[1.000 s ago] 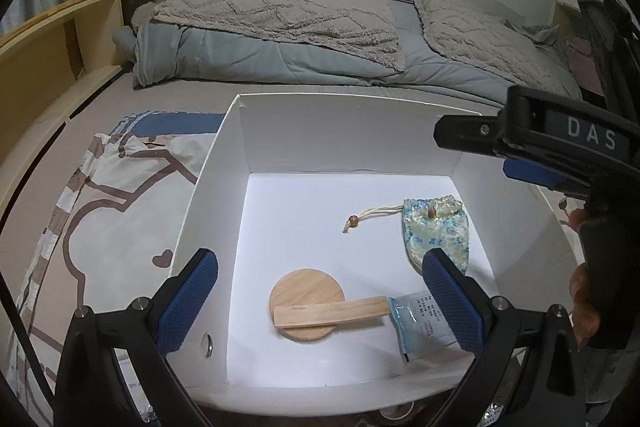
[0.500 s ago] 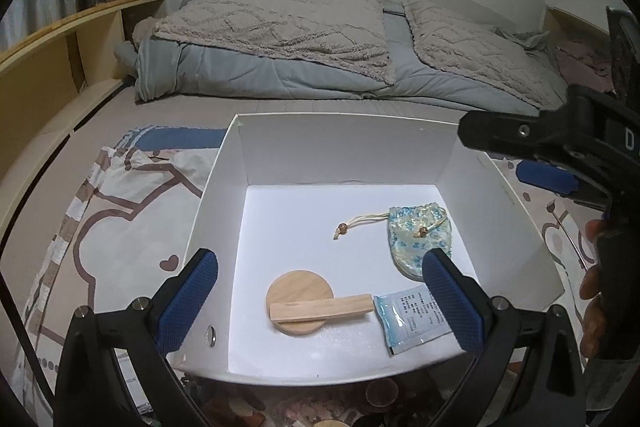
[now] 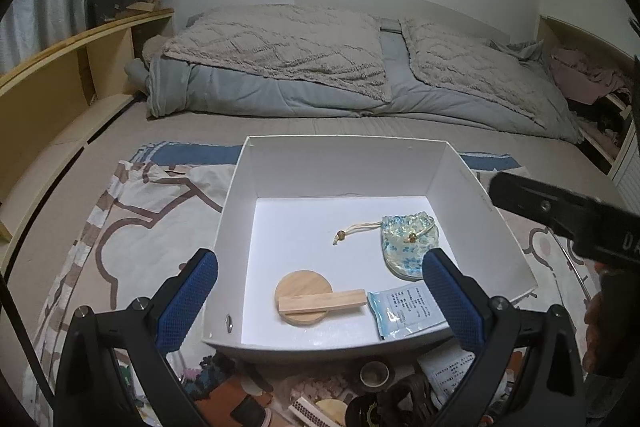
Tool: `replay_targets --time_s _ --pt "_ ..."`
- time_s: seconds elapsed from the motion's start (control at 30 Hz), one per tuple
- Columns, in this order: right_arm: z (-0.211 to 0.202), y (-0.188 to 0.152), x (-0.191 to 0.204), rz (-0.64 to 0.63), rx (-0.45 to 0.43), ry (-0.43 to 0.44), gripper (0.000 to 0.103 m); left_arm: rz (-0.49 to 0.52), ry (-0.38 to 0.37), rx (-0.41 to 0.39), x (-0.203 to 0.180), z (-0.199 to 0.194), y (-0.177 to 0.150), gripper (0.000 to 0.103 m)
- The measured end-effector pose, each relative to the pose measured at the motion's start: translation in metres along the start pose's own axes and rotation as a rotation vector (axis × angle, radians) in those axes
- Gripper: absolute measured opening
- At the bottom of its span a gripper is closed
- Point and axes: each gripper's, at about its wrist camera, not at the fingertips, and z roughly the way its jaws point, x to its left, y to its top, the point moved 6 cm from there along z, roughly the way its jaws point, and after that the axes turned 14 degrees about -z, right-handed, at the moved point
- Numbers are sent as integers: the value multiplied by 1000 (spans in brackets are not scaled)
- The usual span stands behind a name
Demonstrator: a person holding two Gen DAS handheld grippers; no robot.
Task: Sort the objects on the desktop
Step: 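Raise both open tools out of the box and back away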
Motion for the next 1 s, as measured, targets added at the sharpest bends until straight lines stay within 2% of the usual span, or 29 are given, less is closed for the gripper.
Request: replay_targets --time_s 0.4,0.67,0.87,1.0 --pt "-52 -12 5 -64 -39 -67 103 40 8 -60 -5 -51 3 103" --pt "-90 -20 12 -110 -88 -106 103 31 -7 -62 -9 -77 1 103" --pt "-109 -23 12 -117 -115 -134 103 95 0 -98 -19 -102 -4 103" --pt "-123 -23 12 -110 -128 -139 103 103 4 -127 -21 -122 -2 103"
